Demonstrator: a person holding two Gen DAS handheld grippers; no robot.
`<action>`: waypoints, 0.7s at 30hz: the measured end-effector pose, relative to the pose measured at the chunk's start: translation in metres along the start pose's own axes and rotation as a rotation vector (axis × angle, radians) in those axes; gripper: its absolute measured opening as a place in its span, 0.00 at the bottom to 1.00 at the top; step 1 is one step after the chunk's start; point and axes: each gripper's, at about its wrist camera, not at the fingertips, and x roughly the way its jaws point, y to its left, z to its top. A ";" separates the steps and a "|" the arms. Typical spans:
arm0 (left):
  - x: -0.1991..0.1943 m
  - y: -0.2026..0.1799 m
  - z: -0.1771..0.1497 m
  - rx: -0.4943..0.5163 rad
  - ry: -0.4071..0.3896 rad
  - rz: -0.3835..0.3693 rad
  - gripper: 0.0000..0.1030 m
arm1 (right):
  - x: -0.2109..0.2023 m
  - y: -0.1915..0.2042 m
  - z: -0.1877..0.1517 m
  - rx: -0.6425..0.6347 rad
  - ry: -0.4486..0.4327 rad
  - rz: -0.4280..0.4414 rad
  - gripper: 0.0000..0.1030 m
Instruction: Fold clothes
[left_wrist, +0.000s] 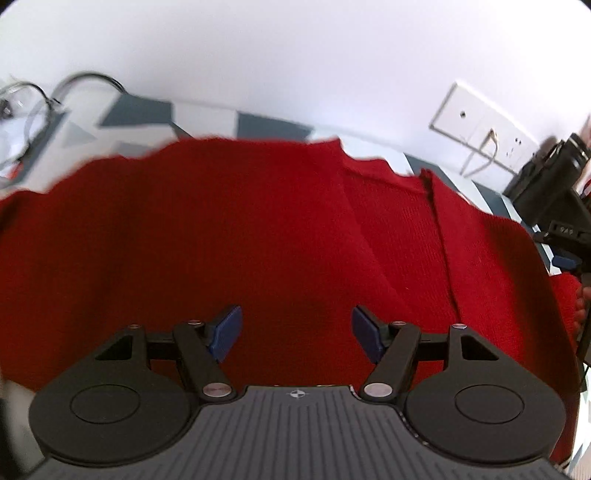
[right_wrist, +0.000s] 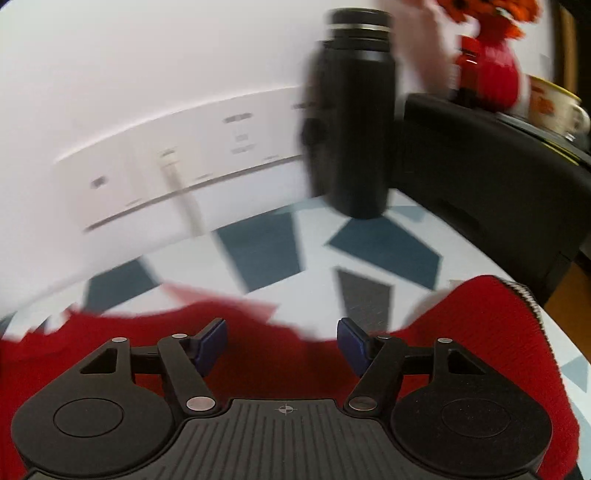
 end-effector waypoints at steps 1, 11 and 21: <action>0.006 -0.006 -0.003 -0.009 0.007 -0.008 0.73 | 0.000 -0.010 0.000 0.026 -0.013 -0.005 0.61; 0.038 -0.057 -0.010 0.116 -0.037 0.118 0.99 | 0.028 -0.054 -0.019 -0.117 0.096 -0.070 0.69; 0.049 -0.067 -0.010 0.196 -0.032 0.184 0.99 | 0.044 -0.103 -0.011 -0.070 0.015 -0.134 0.45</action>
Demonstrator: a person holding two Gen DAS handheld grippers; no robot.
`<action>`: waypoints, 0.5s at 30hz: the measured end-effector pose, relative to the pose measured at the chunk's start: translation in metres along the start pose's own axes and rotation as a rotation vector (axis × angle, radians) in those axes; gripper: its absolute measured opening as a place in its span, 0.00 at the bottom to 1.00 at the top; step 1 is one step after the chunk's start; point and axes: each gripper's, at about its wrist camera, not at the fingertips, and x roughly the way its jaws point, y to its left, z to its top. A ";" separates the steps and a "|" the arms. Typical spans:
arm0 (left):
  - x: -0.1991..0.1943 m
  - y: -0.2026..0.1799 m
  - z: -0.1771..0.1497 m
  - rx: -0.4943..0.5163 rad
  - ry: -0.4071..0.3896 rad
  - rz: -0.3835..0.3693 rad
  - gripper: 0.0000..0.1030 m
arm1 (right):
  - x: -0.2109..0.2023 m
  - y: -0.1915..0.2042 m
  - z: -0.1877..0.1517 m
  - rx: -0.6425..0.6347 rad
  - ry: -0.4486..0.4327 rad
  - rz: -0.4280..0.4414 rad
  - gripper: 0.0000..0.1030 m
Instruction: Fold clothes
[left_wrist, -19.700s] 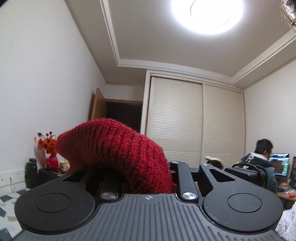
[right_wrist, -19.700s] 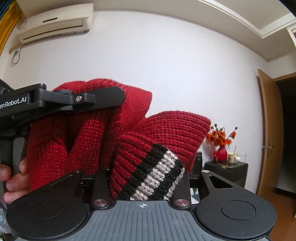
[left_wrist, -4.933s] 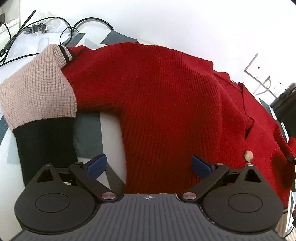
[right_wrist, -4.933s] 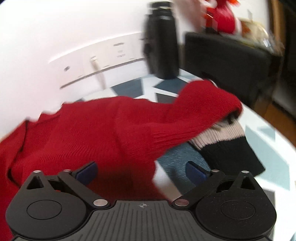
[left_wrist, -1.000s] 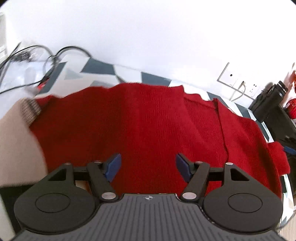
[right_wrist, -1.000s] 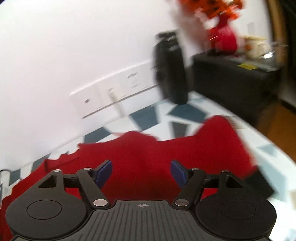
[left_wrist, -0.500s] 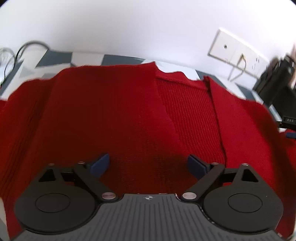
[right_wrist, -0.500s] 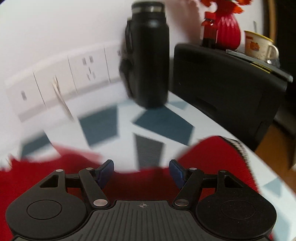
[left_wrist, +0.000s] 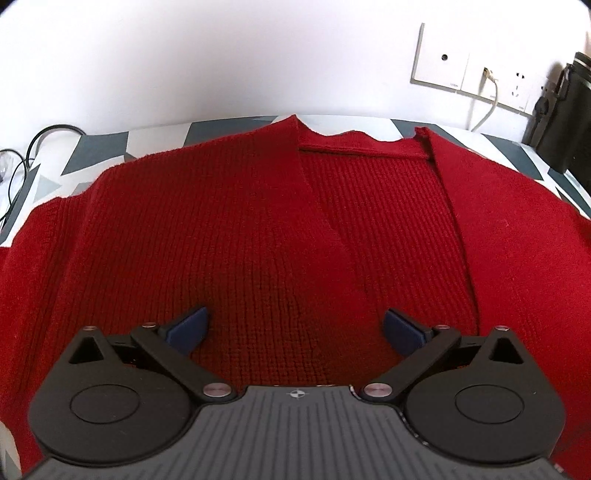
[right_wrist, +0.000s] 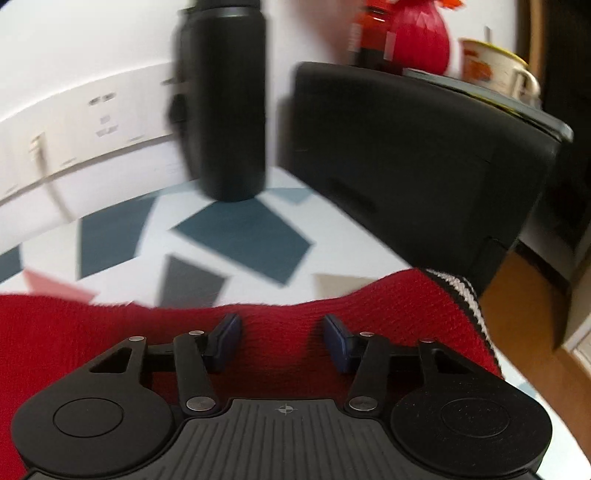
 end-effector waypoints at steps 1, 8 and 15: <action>0.001 -0.001 0.000 0.008 -0.002 0.002 0.99 | 0.001 0.000 0.002 -0.006 0.006 0.000 0.45; 0.000 0.005 0.002 0.023 0.009 -0.029 0.99 | -0.025 0.026 0.007 -0.022 -0.026 0.040 0.70; -0.018 0.030 0.002 -0.028 0.002 -0.079 0.99 | -0.075 0.104 -0.002 -0.167 0.004 0.356 0.93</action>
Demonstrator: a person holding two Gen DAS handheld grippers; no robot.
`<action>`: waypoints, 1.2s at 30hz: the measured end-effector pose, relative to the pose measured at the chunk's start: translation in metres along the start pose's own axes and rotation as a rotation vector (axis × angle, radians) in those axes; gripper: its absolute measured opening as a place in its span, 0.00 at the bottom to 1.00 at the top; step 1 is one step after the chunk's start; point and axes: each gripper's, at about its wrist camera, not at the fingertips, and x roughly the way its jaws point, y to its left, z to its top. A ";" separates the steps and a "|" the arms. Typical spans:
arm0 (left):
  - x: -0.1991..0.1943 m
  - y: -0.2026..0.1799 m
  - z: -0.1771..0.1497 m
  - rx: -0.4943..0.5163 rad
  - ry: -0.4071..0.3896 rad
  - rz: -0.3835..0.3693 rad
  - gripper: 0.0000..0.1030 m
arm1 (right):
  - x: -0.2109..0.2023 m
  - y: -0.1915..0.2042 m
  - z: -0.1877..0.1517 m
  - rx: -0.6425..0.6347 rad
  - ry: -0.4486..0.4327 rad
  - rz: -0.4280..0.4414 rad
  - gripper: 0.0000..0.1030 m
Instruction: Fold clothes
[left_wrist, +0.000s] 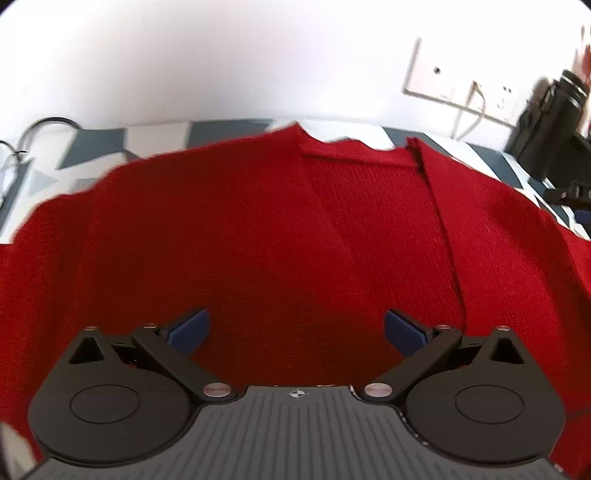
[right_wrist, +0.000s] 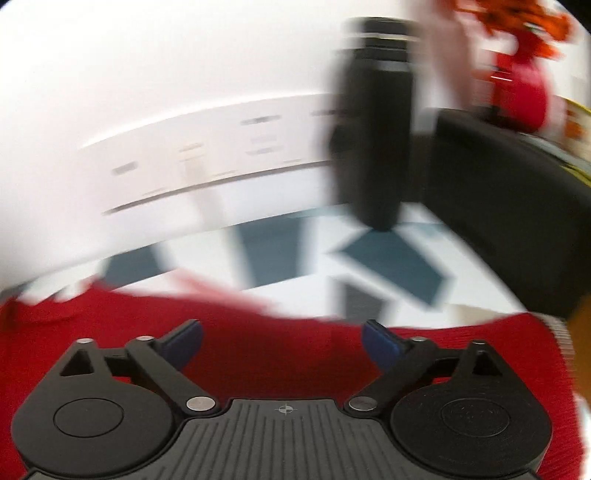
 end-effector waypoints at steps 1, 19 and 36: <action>-0.005 0.004 -0.001 -0.003 -0.011 0.011 0.99 | 0.000 0.014 -0.002 -0.026 0.010 0.032 0.94; 0.009 0.034 -0.004 0.024 0.027 0.099 1.00 | 0.059 0.079 -0.021 -0.172 0.091 0.061 0.99; -0.127 0.049 -0.078 -0.115 -0.013 0.071 1.00 | -0.077 0.029 -0.030 0.132 0.052 0.276 0.99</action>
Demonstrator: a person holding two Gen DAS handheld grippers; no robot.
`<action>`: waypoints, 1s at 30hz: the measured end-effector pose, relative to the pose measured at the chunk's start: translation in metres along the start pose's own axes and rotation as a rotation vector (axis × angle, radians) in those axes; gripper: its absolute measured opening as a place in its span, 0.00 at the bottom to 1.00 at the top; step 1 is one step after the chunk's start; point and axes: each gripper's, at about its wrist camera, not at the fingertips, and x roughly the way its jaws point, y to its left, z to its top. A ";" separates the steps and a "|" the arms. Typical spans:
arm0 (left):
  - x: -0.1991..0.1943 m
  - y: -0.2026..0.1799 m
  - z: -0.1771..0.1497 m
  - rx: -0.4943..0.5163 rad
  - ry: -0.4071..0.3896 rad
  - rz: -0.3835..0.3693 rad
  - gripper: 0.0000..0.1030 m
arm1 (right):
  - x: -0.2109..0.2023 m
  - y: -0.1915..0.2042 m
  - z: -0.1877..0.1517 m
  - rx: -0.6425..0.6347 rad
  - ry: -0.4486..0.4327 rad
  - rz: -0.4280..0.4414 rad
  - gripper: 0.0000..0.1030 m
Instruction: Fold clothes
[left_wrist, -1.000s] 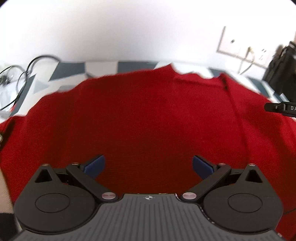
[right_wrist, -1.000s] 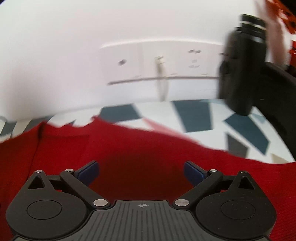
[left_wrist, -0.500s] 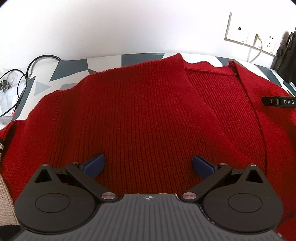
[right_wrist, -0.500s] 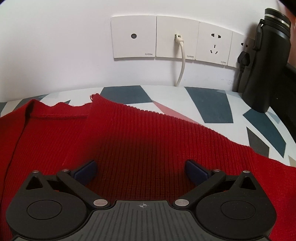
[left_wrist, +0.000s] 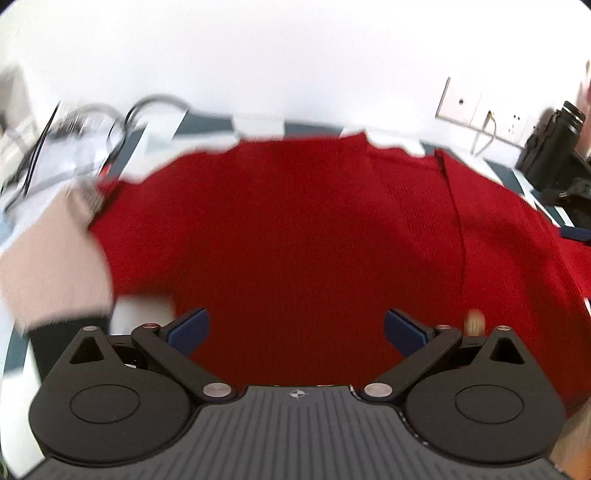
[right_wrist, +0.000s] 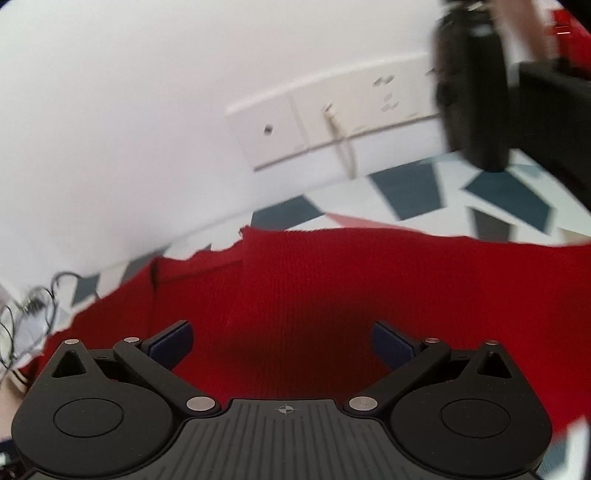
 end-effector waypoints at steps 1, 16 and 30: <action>-0.005 0.007 -0.009 -0.009 0.017 -0.008 1.00 | -0.015 -0.001 -0.008 0.001 -0.013 -0.013 0.99; -0.070 0.068 -0.120 0.087 0.087 -0.325 1.00 | -0.167 -0.001 -0.181 0.183 -0.029 -0.291 0.99; -0.058 0.038 -0.122 0.086 0.117 -0.274 1.00 | -0.222 0.002 -0.209 0.242 -0.104 -0.362 0.99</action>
